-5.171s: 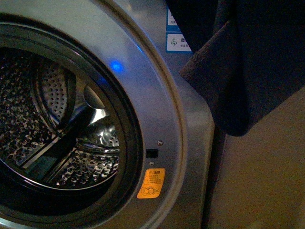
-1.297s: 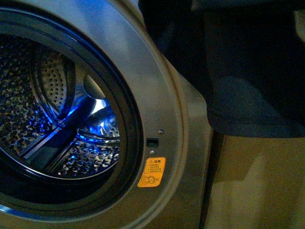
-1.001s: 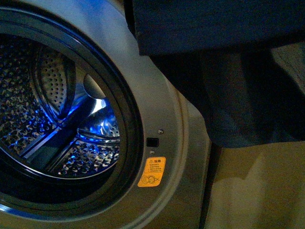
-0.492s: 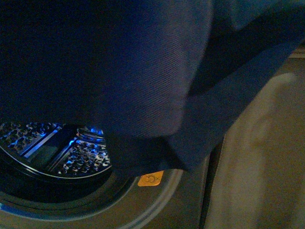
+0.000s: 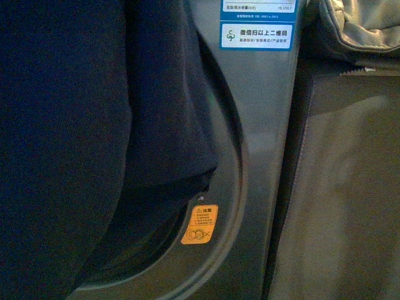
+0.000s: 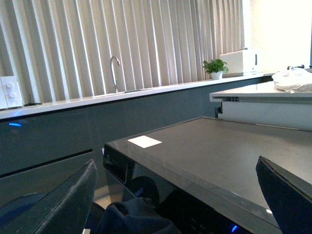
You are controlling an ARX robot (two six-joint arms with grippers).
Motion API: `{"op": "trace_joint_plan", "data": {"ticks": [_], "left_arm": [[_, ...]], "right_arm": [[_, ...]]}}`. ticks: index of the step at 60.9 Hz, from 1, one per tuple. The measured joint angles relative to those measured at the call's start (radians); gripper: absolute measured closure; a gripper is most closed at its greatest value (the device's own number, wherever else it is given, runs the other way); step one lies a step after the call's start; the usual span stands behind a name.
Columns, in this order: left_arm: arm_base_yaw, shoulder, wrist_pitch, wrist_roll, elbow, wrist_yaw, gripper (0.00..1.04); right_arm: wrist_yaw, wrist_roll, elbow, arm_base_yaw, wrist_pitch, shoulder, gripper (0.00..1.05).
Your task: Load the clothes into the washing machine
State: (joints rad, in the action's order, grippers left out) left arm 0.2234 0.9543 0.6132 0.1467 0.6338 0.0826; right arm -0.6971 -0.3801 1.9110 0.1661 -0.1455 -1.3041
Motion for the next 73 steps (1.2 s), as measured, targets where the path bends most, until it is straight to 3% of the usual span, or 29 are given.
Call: {"op": "trace_joint_plan", "data": {"ticks": [32,57,73], "left_arm": [[-0.155,0.153,0.228,-0.028,-0.180,0.011,0.96],[-0.182,0.501,0.439,-0.058,-0.196,-0.019,0.96],[-0.177,0.783,0.553,-0.077,-0.085,-0.050,0.96]], "right_arm": [[0.000,0.000,0.000,0.000,0.000,0.001,0.07],[0.000,0.000,0.000,0.000,0.000,0.001,0.07],[0.000,0.000,0.000,0.000,0.000,0.001,0.07]]}}
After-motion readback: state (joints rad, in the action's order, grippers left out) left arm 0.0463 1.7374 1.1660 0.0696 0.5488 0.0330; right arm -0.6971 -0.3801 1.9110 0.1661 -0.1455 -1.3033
